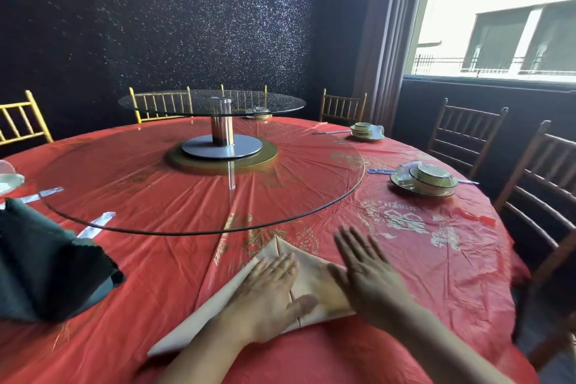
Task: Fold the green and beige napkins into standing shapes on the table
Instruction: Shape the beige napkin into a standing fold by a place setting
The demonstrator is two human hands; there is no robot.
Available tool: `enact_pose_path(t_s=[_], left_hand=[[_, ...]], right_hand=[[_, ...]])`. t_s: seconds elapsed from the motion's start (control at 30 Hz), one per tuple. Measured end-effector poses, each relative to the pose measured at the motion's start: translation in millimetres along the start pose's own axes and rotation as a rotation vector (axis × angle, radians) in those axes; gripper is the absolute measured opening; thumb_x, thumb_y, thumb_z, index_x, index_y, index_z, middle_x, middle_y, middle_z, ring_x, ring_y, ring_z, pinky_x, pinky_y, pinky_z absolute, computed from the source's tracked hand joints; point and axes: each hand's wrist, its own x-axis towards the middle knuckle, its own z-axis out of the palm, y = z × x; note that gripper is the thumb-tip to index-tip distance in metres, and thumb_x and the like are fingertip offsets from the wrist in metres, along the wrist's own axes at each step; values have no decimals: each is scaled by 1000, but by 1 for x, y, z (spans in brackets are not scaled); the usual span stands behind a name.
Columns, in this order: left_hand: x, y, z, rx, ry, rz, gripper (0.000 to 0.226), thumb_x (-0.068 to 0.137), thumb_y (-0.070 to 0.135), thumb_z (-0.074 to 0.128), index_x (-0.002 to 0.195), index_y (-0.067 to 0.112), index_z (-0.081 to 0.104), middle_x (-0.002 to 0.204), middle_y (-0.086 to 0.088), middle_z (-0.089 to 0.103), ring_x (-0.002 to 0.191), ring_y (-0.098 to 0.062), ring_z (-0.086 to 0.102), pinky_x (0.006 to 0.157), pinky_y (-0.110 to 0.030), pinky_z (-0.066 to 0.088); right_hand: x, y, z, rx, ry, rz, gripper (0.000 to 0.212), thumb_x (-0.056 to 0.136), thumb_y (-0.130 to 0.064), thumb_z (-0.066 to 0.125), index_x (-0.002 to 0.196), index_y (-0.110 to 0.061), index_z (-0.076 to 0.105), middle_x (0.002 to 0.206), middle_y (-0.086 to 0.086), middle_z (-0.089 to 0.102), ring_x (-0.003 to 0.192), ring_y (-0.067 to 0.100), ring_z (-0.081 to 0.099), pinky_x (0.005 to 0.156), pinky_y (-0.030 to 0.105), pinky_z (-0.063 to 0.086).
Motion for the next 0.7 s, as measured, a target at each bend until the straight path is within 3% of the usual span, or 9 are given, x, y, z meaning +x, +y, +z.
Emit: enact_pose_path(t_s=[0.03, 0.07, 0.13, 0.17, 0.33, 0.47, 0.53, 0.63, 0.7], left_hand=[[1, -1, 1, 21, -5, -2, 96, 72, 77, 2, 148, 19, -4, 157, 4, -11, 142, -6, -14, 114, -28, -13], [0, -1, 2, 35, -11, -7, 89, 80, 73, 9, 148, 18, -5, 157, 4, -12, 142, -6, -15, 116, -29, -13], [0, 0, 2, 31, -20, -11, 82, 87, 67, 20, 148, 18, -6, 156, 4, -13, 142, -6, -16, 117, -31, -13], [-1, 1, 1, 28, -23, -6, 82, 88, 66, 21, 148, 18, -6, 156, 4, -14, 142, -6, -17, 117, -31, -13], [-2, 1, 0, 44, -19, 5, 83, 88, 66, 22, 148, 18, -7, 156, 4, -15, 141, -5, -17, 116, -30, -13], [-1, 0, 1, 42, -12, 10, 79, 89, 65, 23, 148, 20, -6, 156, 4, -16, 142, -5, -17, 117, -31, -12], [-1, -1, 2, 15, -8, 27, 70, 89, 64, 23, 147, 34, -3, 156, 3, -15, 142, -7, -17, 117, -33, -13], [-3, 0, -2, -33, -21, 56, 53, 91, 62, 24, 139, 55, 4, 156, 0, -15, 142, -11, -18, 115, -33, -14], [-3, 2, -5, -27, -43, 64, 49, 91, 61, 23, 138, 57, 6, 156, -2, -17, 142, -14, -19, 115, -35, -14]], right_hand=[[0, -12, 3, 8, -29, -43, 87, 92, -57, -8, 127, -7, 54, 137, 9, 49, 128, 19, 44, 108, 26, 3], [2, -19, 6, 24, -40, -76, 100, 83, -63, -19, 135, -6, 44, 145, 9, 37, 135, 18, 31, 109, 25, -3], [3, -23, 13, 121, -35, -115, 127, 49, -74, -40, 148, -12, 8, 150, -3, -8, 136, 8, -13, 110, 24, -16], [1, -21, 13, 115, -89, -124, 133, 38, -76, -42, 148, -15, -1, 146, -9, -18, 130, 4, -23, 111, 26, -17], [-5, -1, 9, 90, -182, -94, 137, 32, -83, -38, 148, -18, -6, 154, -3, -18, 128, 4, -28, 116, 36, -13], [-12, 34, 5, 65, -168, 62, 141, 26, -82, -40, 148, -19, -6, 154, -2, -19, 131, 4, -26, 115, 35, -13], [-20, 40, -2, 83, -139, 148, 133, 36, -87, -32, 148, -20, -4, 153, -3, -19, 139, 10, -19, 116, 33, -8], [-32, 36, -10, 95, -13, 168, 77, 86, -68, 25, 145, -20, 18, 154, 0, 18, 141, 17, 18, 112, 28, 19], [-37, 29, -15, 128, 7, 167, 56, 87, -60, 42, 132, -28, 37, 135, -3, 40, 125, 15, 41, 97, 27, 37]])
